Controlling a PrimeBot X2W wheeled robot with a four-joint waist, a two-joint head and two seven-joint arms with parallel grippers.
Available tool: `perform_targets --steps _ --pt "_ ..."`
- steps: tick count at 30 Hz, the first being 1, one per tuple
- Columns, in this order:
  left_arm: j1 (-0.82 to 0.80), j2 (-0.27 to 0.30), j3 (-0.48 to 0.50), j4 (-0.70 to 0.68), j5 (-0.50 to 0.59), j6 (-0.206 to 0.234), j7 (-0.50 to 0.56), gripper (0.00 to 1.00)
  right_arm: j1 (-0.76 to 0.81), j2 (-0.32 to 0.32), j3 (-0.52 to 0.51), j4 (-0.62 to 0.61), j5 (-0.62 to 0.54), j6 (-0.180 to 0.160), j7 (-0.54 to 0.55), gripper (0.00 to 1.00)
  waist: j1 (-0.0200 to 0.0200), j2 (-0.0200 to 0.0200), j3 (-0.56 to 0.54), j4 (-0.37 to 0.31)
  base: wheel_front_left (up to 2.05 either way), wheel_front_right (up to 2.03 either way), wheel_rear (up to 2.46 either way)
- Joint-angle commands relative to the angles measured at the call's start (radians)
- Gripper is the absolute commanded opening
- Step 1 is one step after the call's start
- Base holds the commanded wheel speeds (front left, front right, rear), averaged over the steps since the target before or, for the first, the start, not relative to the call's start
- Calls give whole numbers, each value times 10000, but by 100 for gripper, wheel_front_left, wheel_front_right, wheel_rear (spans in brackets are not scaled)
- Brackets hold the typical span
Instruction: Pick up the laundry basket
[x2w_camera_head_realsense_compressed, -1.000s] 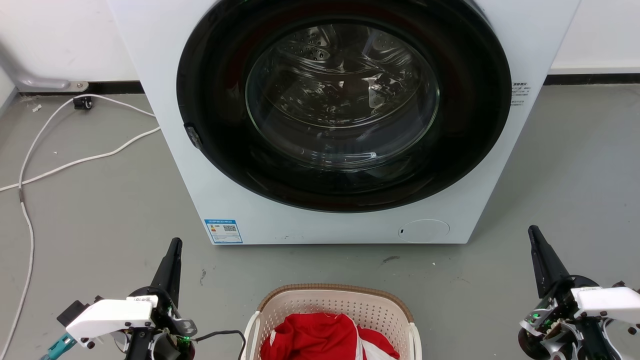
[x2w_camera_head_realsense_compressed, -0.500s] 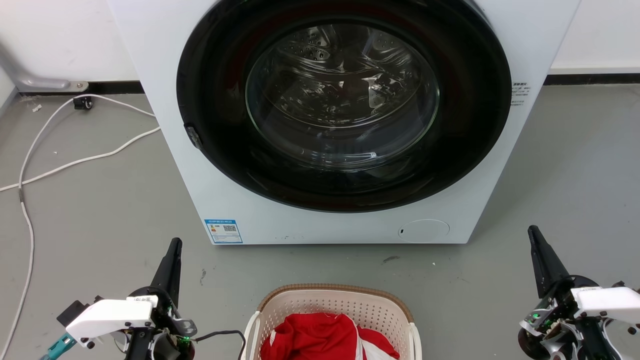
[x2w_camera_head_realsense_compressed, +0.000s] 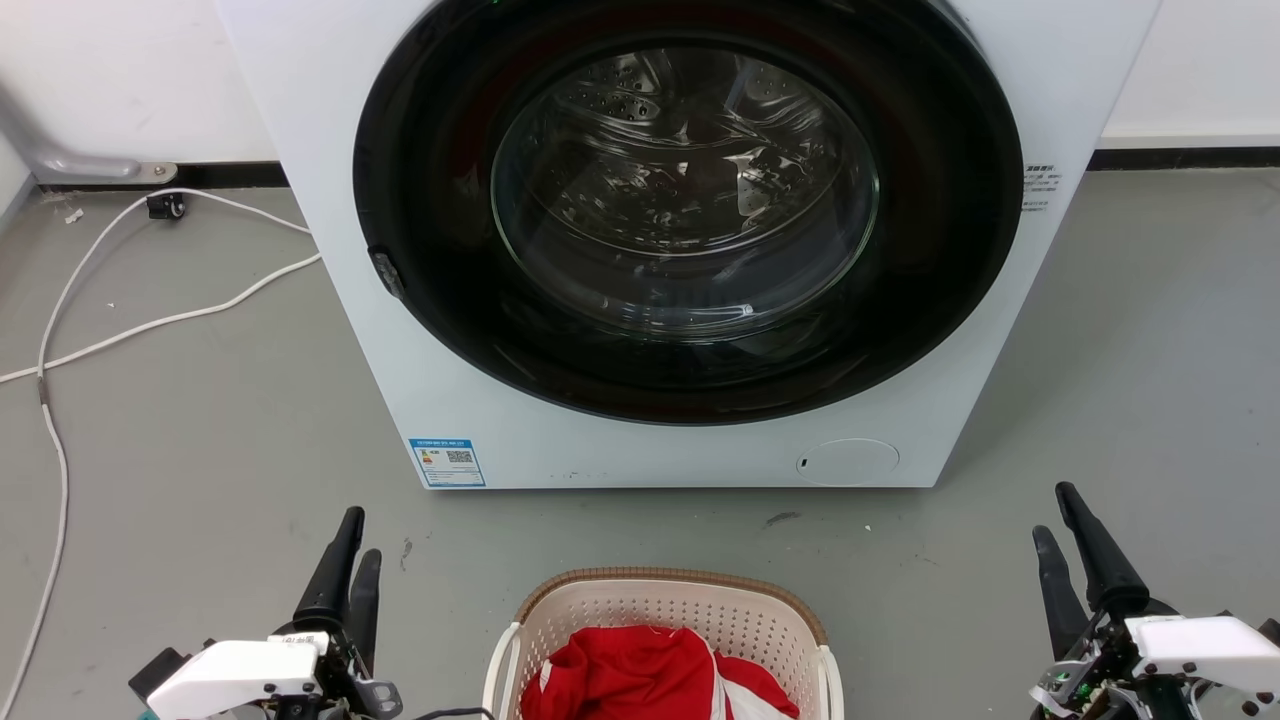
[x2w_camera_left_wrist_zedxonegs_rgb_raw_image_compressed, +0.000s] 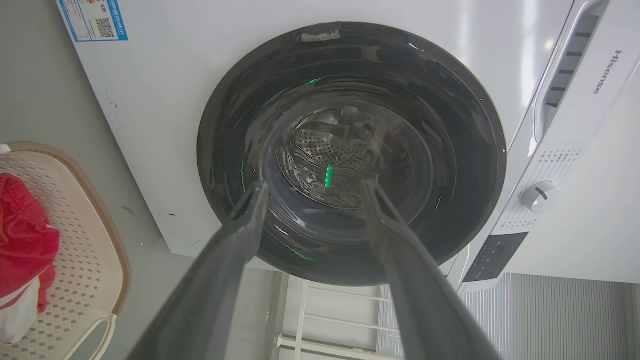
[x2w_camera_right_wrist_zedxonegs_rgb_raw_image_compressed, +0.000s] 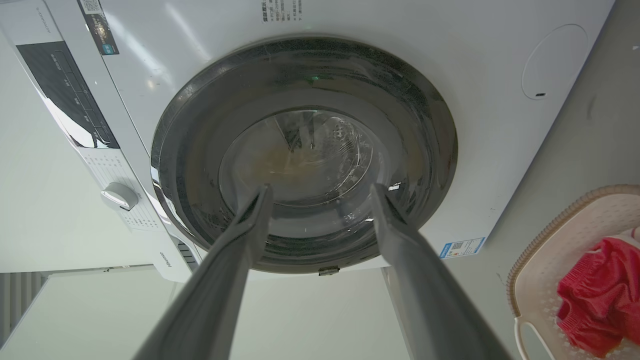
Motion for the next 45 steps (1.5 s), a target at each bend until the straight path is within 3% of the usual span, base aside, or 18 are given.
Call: perform_targets --steps 1,18,24,31,38,45 --pt "-160 23 -19 -243 97 -3 -79 100 -174 -29 60 -237 -125 4 -77 100 0 -1 2 -2 0 0 0" --pt "108 31 514 -642 1411 -9 -879 100 20 -27 259 -659 -1433 6 -879 100 0 -1 22 -18 0 0 0" --pt "116 35 843 -674 2101 21 -1127 100 26 -26 13 -779 -2810 7 -1130 100 0 -1 17 -14 0 0 0" --pt "164 38 990 -1142 3271 403 -1397 100 -26 -25 -50 -1308 -4832 7 -1398 100 0 -1 29 7 0 0 0" --pt "275 41 694 -2321 5103 1163 -1647 100 51 -25 167 -1901 -6914 8 -1647 100 0 -1 80 12 0 0 0" --pt "585 45 -91 -3181 6771 1427 -1887 100 135 -24 546 -2470 -8873 9 -1878 100 0 -1 105 -8 0 0 0"
